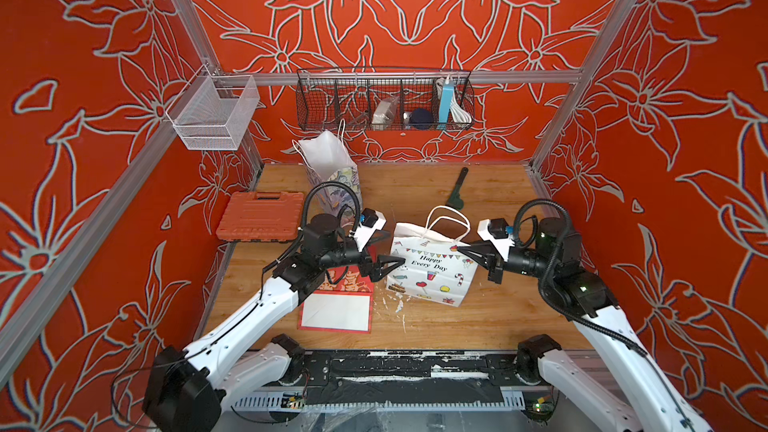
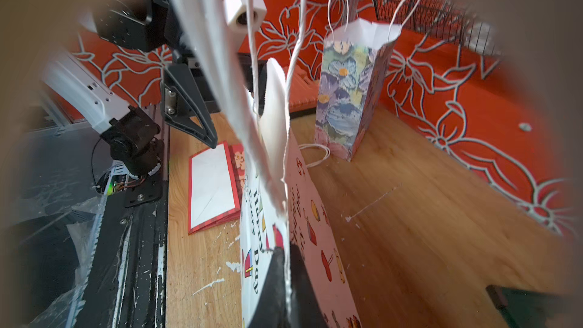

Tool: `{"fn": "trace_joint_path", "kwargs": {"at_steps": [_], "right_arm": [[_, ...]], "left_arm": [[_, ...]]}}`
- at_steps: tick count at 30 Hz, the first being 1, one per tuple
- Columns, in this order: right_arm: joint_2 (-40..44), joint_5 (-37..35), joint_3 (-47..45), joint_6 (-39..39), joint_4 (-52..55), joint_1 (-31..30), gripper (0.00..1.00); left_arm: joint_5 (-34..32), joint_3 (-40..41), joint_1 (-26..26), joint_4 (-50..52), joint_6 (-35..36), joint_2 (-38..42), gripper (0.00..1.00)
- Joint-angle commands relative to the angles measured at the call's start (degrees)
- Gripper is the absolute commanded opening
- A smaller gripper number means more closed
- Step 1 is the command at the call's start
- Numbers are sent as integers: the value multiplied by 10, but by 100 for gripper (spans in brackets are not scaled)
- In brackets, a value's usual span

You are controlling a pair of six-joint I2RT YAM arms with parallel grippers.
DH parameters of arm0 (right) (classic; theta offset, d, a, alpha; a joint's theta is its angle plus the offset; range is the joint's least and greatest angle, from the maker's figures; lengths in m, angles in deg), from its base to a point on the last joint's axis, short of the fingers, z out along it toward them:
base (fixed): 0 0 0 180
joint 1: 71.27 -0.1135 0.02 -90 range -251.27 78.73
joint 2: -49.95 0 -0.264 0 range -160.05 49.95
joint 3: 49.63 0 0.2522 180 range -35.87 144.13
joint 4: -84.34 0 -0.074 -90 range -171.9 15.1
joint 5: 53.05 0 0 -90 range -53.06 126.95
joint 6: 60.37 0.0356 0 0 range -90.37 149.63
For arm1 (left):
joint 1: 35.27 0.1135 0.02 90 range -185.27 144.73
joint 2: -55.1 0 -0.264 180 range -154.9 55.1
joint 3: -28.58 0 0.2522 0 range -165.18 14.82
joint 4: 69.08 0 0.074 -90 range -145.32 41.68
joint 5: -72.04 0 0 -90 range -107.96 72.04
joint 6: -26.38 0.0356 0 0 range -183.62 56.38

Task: Put away the paper bag
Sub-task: Pick up the paper bag from the center of the board, then press the paper bag.

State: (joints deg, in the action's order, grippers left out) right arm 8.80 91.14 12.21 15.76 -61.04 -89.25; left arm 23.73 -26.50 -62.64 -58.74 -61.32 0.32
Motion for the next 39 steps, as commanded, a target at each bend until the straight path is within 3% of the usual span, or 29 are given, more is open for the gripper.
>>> {"fn": "trace_joint_path", "kwargs": {"at_steps": [1,4,8,13,19,22,27,30,35,39], "right_arm": [[17,74,34,12,18,1,0],[20,112,47,26,33,0,0],[15,151,64,39,53,0,0],[3,162,79,41,71,-4,0],[-19,156,78,71,38,-12,0],[-29,150,81,68,41,-19,0],[-29,120,88,67,45,-20,0],[-15,91,90,63,56,-20,0],[36,15,75,61,105,-20,59],[107,-31,13,115,72,-20,72]], "left_arm": [[-4,-10,1,23,11,46,99],[25,-36,1,52,32,57,99],[145,-74,1,76,44,46,99],[221,-89,0,57,27,34,97],[222,-93,-2,35,10,27,64],[201,-87,-3,21,6,22,38],[158,-82,-3,24,17,23,1],[140,-71,-3,6,12,30,0],[135,-52,-3,-43,-29,48,0],[162,-30,-3,-96,-76,74,0]]}}
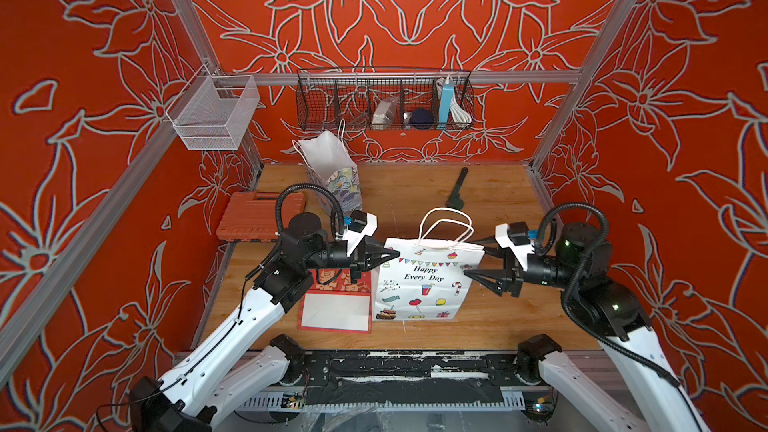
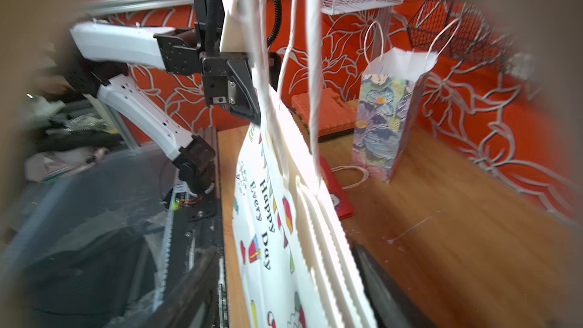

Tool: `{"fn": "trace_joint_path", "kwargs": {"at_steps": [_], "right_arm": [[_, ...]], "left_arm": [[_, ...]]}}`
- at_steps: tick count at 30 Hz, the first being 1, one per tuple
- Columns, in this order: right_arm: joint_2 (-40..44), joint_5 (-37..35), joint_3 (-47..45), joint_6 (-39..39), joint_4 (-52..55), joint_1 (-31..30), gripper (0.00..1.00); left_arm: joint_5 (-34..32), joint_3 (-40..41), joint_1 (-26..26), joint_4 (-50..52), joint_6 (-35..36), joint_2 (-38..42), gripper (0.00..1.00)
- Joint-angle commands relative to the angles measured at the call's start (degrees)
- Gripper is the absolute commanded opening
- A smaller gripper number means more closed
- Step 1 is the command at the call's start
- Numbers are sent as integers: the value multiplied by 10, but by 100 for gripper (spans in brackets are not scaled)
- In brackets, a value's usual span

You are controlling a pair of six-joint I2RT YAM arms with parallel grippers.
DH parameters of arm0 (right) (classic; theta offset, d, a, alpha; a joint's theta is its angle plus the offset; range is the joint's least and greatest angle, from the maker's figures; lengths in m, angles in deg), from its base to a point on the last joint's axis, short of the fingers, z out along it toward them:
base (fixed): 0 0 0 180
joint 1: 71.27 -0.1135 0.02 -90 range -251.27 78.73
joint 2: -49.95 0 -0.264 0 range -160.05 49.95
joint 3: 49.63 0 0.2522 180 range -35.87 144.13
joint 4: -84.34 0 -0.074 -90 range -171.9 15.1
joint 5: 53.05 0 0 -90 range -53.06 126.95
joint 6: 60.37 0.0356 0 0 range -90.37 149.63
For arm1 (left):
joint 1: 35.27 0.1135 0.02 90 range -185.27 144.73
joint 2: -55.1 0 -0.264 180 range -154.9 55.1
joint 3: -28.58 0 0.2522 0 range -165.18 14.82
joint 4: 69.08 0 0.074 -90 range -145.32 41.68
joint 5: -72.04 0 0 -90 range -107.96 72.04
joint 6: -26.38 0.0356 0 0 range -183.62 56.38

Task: Put away the paper bag
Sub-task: Press the paper bag.

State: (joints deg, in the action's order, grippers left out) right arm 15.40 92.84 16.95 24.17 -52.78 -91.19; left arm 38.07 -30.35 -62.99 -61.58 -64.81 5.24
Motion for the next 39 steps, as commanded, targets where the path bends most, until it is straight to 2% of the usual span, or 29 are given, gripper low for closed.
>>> {"fn": "trace_joint_path", "kwargs": {"at_steps": [1,6,10,13,16,17,19,21,22,25,26,27,29,30,36,39], "right_arm": [[62,-46,-58,58,-39,0,74],[111,-12,-134,145,-181,0,79],[73,16,-137,193,-260,-1,79],[44,30,-127,185,-281,-2,75],[24,35,-120,196,-313,-4,61],[16,38,-118,202,-324,-5,54],[0,44,-111,206,-333,-6,32],[-16,40,-103,201,-330,-6,7],[-23,33,-98,197,-324,-6,0],[-33,2,-87,185,-317,-6,0],[-34,-18,-85,186,-316,-6,0],[-36,-34,-82,186,-316,-5,0],[-43,-71,-75,178,-305,-5,0],[-48,-88,-68,176,-297,-6,0],[-98,-174,15,161,-176,-7,0],[-117,-189,50,141,-123,-10,0]], "left_arm": [[28,14,0,-81,-54,33,0],[32,29,0,-105,-84,53,0],[25,34,0,-114,-81,42,0],[27,32,0,-140,-95,22,0],[29,27,0,-156,-100,1,0],[28,24,1,-159,-97,-6,0],[30,16,1,-158,-94,-21,0],[30,11,3,-162,-92,-35,0],[31,10,6,-165,-93,-42,0],[37,-3,20,-148,-75,-61,0],[36,-9,26,-133,-60,-64,5],[33,-13,31,-123,-51,-83,21],[37,-25,48,-118,-47,-107,61],[40,-33,56,-116,-52,-117,71],[40,-37,100,-130,-45,-153,79],[44,-40,123,-128,-58,-170,81]]}}
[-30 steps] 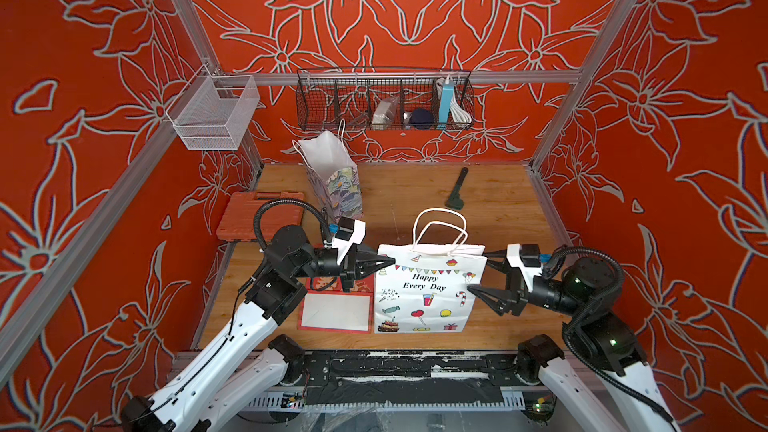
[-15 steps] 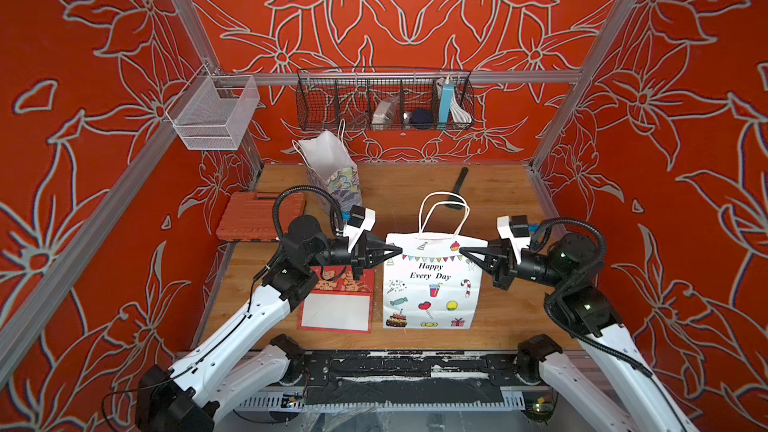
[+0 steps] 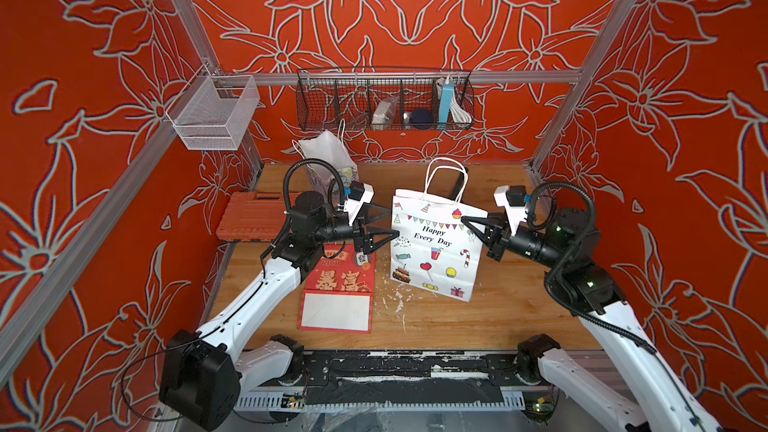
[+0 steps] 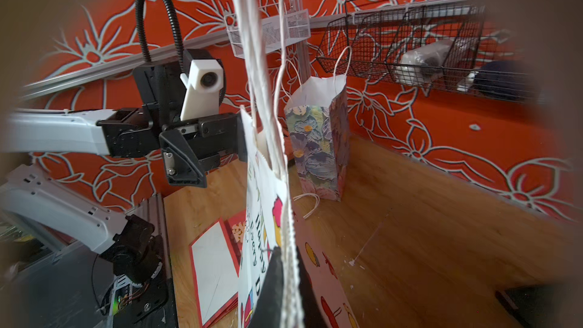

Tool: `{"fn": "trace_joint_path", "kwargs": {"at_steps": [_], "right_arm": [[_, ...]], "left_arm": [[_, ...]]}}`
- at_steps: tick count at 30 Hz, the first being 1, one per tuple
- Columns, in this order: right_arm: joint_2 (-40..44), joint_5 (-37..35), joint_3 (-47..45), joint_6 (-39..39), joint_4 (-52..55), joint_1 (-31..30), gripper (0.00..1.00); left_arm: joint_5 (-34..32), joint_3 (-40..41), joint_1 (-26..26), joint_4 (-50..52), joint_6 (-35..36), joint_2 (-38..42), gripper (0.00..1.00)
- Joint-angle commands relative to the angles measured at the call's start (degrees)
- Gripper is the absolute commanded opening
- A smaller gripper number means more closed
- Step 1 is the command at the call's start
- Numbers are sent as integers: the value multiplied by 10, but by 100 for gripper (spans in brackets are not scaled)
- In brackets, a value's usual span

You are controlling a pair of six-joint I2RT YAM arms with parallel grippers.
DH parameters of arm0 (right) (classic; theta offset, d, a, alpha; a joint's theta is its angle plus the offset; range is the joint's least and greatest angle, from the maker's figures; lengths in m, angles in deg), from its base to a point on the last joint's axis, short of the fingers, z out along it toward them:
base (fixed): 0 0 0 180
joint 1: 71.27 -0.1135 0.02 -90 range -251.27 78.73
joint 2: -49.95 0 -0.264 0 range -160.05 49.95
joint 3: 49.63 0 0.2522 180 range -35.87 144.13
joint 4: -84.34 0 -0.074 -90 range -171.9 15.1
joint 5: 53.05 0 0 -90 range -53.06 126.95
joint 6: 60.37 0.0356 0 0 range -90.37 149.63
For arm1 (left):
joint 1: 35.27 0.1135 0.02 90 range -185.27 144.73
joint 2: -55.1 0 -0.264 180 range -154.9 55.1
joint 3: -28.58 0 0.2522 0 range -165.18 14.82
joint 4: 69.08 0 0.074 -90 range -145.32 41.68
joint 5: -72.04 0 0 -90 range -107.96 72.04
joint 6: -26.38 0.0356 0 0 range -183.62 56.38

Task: Put away the paper bag
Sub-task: Press the paper bag.

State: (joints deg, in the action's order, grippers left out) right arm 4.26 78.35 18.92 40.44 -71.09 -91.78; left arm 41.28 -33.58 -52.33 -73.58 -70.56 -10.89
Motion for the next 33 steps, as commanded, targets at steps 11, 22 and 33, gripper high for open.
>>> {"fn": "trace_joint_path", "kwargs": {"at_steps": [11,22,33], "right_arm": [[0,100,9,-14,12,-5,0],[32,153,-40,57,-40,-5,0],[52,158,-61,81,-40,-5,0]], "left_arm": [[88,-4,0,-66,-62,-31,93],[53,56,-55,-150,-100,7,52],[71,92,-56,-218,-146,56,0]]}}
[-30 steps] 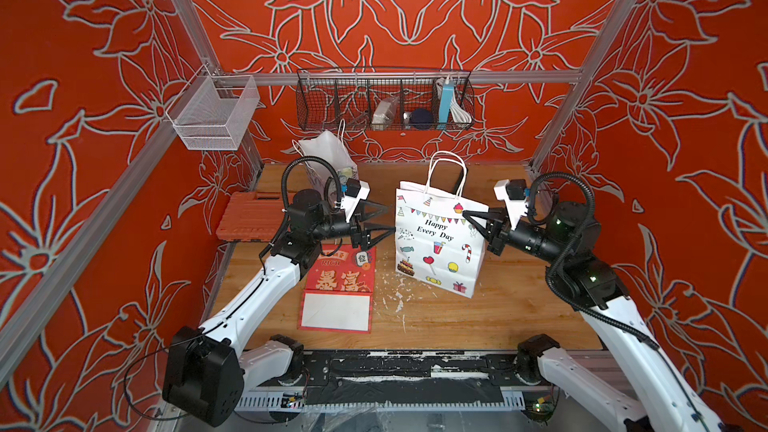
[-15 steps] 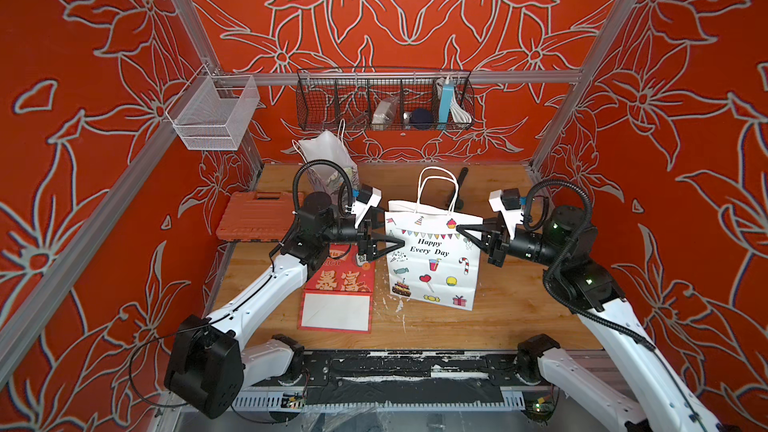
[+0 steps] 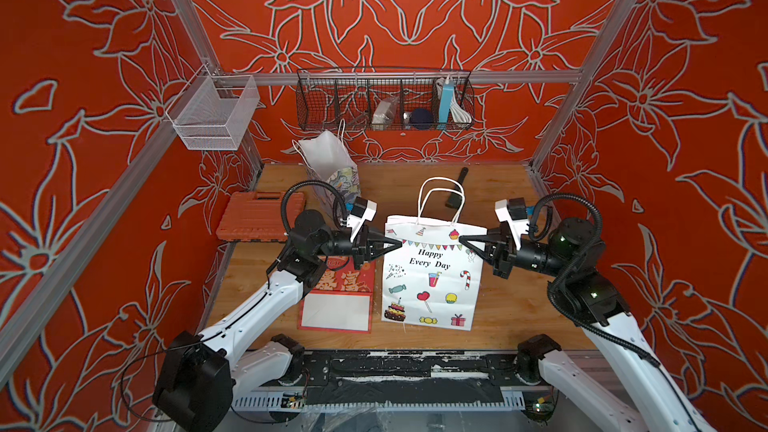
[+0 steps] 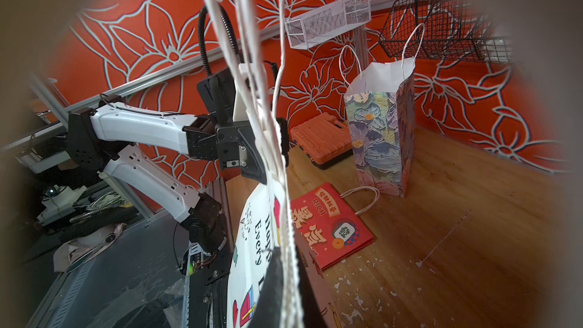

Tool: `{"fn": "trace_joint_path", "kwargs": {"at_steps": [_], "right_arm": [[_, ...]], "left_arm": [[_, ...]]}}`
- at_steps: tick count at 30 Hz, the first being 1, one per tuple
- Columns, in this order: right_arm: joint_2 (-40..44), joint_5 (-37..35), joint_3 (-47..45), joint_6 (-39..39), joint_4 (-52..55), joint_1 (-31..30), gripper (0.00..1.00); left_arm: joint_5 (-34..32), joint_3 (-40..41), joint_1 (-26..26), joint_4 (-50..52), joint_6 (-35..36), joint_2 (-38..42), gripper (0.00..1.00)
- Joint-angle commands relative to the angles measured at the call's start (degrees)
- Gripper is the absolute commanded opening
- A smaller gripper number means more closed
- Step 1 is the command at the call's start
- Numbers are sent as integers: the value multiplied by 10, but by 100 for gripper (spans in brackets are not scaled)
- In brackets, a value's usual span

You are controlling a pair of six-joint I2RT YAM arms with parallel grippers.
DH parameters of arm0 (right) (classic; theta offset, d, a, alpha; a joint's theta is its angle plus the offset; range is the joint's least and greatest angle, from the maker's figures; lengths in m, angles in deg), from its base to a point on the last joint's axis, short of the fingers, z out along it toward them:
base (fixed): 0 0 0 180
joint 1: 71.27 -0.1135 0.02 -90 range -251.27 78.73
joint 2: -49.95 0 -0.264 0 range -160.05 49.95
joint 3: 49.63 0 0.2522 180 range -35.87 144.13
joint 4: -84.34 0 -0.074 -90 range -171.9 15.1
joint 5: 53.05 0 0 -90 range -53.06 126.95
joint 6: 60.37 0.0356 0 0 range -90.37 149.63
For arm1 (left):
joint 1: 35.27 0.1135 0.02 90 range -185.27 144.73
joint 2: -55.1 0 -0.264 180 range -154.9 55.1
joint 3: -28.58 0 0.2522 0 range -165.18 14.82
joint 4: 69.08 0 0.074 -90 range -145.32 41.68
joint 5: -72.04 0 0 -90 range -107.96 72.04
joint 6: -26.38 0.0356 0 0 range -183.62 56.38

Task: Put away the paper bag
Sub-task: Press the paper bag.

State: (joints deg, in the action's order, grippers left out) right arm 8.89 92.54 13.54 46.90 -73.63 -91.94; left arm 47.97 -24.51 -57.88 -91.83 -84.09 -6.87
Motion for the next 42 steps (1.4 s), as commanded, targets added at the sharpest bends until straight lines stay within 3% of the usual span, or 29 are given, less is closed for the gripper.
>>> {"fn": "trace_joint_path", "kwargs": {"at_steps": [1,2,4,7,10,14,19,21,25,26,28,29,31,33,35,36,38,41,42], "right_arm": [[7,15,-6,18,-11,-3,0],[9,14,-4,19,-4,-3,0],[20,17,3,20,20,-3,0],[40,26,4,38,13,-3,0],[45,38,5,43,10,-3,0],[32,67,14,15,47,-3,0],[27,64,52,-70,151,-3,0],[23,64,56,-73,156,-3,0],[21,59,54,-54,125,-3,0],[24,57,54,-45,111,-3,0],[29,50,53,-29,82,-3,0],[29,44,56,-23,72,-3,0],[24,34,66,-22,71,-3,0],[17,33,73,-13,56,-3,0],[14,33,71,0,28,-3,0],[12,32,72,3,16,-3,0],[9,25,71,4,2,-3,0],[4,21,72,3,-9,-3,0],[2,21,72,4,-11,-3,0]], "left_arm": [[3,1,-1,-28,-6,21,0],[1,-1,0,-18,-3,25,0],[-15,-4,-1,14,2,38,28],[-12,3,-4,37,1,48,57],[-20,11,-7,39,4,77,63],[-50,0,-8,-4,-35,69,59],[-29,-41,-8,16,-41,62,29],[-16,-50,-9,15,-45,63,3],[-17,-40,-9,30,-27,73,0],[-19,-41,-9,50,-17,73,4],[-23,-40,-9,83,-2,74,51],[-21,-34,-9,88,3,75,63],[-18,-21,-10,94,3,77,73],[-10,-12,-15,105,5,75,74],[6,-14,-25,135,17,72,71],[12,-16,-31,156,30,73,64],[13,-14,-36,182,52,80,44],[12,-7,-36,176,54,96,4],[11,-6,-36,176,54,100,0]]}}
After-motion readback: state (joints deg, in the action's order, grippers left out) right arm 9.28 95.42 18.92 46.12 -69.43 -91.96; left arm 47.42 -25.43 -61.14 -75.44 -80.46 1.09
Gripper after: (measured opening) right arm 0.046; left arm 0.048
